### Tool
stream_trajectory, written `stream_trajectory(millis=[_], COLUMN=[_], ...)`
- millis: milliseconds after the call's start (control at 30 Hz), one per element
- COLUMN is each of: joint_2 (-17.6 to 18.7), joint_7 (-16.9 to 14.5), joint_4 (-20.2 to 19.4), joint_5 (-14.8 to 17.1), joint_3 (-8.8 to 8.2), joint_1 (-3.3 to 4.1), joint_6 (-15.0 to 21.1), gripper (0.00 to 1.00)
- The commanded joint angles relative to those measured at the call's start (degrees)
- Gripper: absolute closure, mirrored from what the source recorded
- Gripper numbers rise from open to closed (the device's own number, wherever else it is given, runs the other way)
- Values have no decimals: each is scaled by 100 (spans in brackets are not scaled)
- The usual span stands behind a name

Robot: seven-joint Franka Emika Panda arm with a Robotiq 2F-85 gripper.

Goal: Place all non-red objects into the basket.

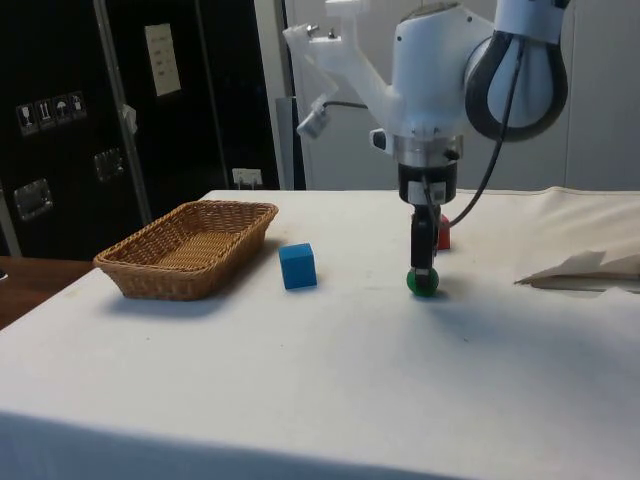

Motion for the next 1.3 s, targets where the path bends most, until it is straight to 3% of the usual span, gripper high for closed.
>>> stream_trajectory(millis=[0,100,133,167,267,367,400,433,633,667,700,733,1033,1233,1267], joint_2=[-52,63,183,103,195,258,350,269,286,286,332,286,309,-126,-11], joint_7=[-86,-69,6,-57,-34,-6,17,0,11,11,17,11,17,-57,-46], joint_4=[-103,-97,11,-86,-63,-29,46,-17,-6,-6,46,-6,40,-92,-92], joint_5=[166,160,0,143,109,63,0,52,34,29,0,23,0,-46,0], joint_3=[149,183,0,178,166,103,0,86,57,52,11,52,6,-115,-69], joint_1=[-74,-103,0,-109,-109,-69,0,-57,-34,-29,0,-29,0,0,-6], joint_6=[109,195,155,223,292,321,298,327,332,332,298,332,298,92,229], gripper=[0,0,0,0,0,0,2,10,75,96,100,100,100,100,100])
